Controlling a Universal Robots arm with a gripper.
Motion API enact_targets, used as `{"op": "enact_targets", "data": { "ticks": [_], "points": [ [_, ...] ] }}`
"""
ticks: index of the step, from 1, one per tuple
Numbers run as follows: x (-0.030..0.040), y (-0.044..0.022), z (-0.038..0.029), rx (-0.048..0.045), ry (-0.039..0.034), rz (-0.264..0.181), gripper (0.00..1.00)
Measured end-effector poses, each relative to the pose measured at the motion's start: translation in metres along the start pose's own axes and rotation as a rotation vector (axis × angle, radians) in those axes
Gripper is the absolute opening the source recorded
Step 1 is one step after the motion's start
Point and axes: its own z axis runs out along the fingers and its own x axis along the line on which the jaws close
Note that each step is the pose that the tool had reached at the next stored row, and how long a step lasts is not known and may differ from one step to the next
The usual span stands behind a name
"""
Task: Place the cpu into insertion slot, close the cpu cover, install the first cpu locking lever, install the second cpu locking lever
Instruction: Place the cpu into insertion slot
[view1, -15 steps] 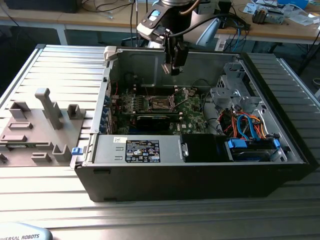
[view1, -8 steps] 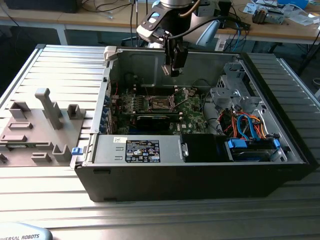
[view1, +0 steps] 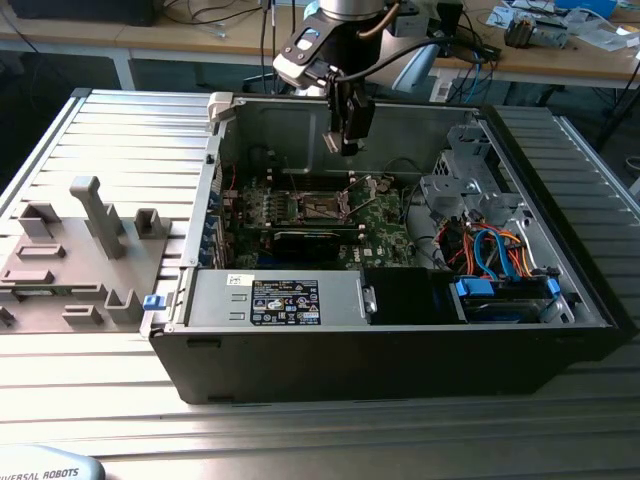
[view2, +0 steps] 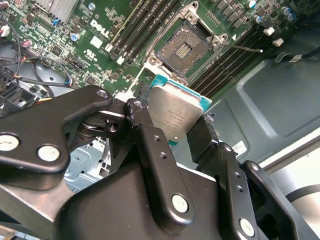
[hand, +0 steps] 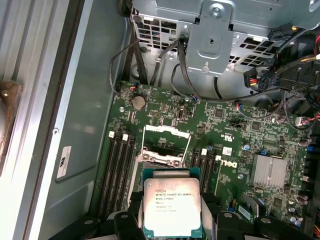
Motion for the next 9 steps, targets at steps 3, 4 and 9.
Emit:
{"op": "enact_targets", "data": {
  "ticks": [3,4,9],
  "points": [
    [0.0000,0.0000,0.0007,0.0000,0.0000,0.000,0.54],
    [0.0000,-0.0001,0.0008,0.0000,0.0000,0.000,0.54],
    [0.0000,-0.0001,0.0010,0.0000,-0.0002,0.003,0.54]
  ]
}}
